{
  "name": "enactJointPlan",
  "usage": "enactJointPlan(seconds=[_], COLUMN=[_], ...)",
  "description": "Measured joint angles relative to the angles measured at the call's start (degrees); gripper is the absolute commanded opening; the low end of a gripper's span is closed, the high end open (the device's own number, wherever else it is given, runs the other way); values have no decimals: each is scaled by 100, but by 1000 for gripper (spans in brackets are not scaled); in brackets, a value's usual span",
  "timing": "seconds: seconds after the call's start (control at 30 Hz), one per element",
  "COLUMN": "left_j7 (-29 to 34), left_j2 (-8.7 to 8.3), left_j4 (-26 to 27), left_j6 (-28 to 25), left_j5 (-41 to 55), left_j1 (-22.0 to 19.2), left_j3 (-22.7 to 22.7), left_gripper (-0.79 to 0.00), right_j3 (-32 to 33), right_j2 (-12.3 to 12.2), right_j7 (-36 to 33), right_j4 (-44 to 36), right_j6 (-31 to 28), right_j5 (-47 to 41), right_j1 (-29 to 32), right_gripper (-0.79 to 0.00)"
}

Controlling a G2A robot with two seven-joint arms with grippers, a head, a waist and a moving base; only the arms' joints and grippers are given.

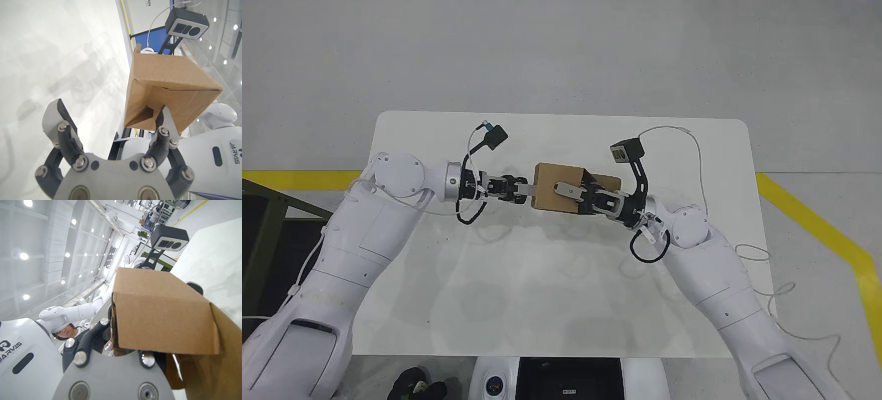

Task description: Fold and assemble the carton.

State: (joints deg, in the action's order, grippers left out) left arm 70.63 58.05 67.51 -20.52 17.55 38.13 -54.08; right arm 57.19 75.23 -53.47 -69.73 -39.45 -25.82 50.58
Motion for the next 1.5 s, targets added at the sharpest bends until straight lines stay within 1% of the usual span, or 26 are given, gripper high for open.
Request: enactJointPlan(seconds=[0.17, 0.3, 0.63, 0.8, 0.9, 1.03, 1.17, 1.3, 1.43, 1.5], left_j7=[-31, -16, 86, 56, -19, -170, -447, -909, -1471, -1712], left_j2=[22, 57, 104, 97, 66, 3, -61, -133, -213, -241], left_j4=[-91, -148, -122, -235, -289, -243, -28, 317, 638, 735], left_j6=[-6, 87, 46, 45, -65, -299, -637, -1168, -1916, -2201], left_j5=[107, 293, 350, 306, 143, -138, -530, -1134, -1972, -2381], left_j1=[-2, -9, -38, -65, -89, -100, -66, 62, 315, 427], left_j3=[-11, 17, 63, -11, -117, -317, -515, -731, -951, -1026], left_gripper=[0, 0, 0, 0, 0, 0, 0, 0, 0, 0], right_j3=[0, -24, -10, 21, 67, 102, 13, -116, -272, -322], right_j2=[2, 10, 12, 2, -16, -41, -27, 14, 73, 98], right_j7=[-33, -64, -91, -74, -8, 163, 253, 304, 365, 347], right_j4=[-21, -31, -19, 17, 86, 181, 325, 596, 855, 950], right_j6=[-3, 0, 23, 71, 175, 469, 793, 1052, 1286, 1349], right_j5=[-15, -33, -29, 34, 212, 603, 819, 915, 973, 916], right_j1=[-2, -14, -30, -22, -26, -43, -86, -202, -322, -359], right_gripper=[-785, -785, -785, -785, -785, -785, -785, -785, -785, -785])
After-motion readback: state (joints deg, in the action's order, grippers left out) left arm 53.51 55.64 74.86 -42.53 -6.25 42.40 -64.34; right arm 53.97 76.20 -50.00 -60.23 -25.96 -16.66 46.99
